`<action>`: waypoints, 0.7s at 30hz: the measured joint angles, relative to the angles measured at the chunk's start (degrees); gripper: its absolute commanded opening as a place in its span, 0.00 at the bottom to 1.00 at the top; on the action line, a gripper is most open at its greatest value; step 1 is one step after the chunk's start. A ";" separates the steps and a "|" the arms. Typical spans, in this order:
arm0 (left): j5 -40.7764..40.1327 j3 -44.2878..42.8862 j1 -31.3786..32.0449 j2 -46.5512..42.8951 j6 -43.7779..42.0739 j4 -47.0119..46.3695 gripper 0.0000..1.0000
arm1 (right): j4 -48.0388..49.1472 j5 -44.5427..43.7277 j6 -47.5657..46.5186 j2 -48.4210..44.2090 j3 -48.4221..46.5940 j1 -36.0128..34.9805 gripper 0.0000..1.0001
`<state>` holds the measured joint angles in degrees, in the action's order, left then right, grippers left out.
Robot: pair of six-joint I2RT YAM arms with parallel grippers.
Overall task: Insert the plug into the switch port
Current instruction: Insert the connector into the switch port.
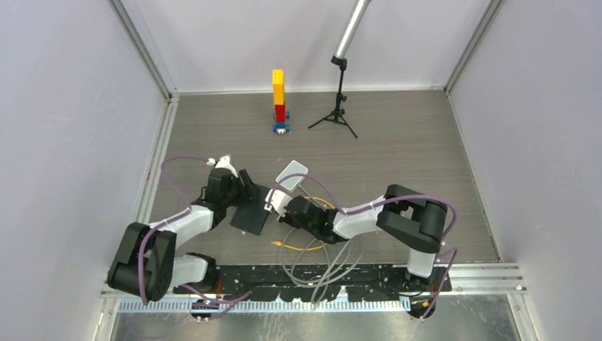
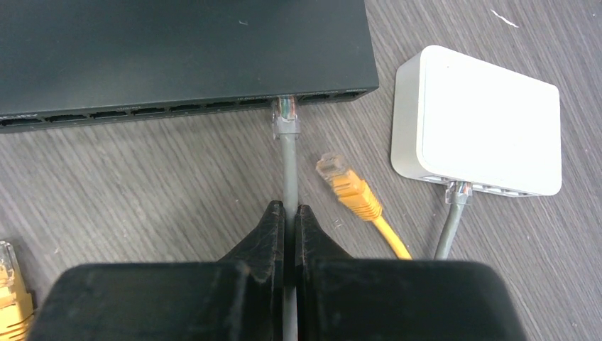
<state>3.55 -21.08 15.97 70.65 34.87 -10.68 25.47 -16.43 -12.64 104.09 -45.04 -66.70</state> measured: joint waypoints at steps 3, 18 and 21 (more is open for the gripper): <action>0.70 -0.31 -0.44 1.64 -0.96 -2.12 0.56 | 1.44 0.22 -0.15 0.61 0.04 0.94 0.00; 4.24 -3.41 -1.92 8.48 -5.38 -7.96 0.53 | 3.93 0.42 -3.08 2.80 -1.31 3.13 0.01; 5.20 -3.91 -2.14 9.03 -6.01 -7.98 0.52 | 3.74 0.42 -3.41 2.58 -1.25 3.13 0.01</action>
<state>8.75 -24.99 13.82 79.68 28.86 -18.65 29.21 -16.01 -16.05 106.67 -46.28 -63.57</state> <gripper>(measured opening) 0.530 0.062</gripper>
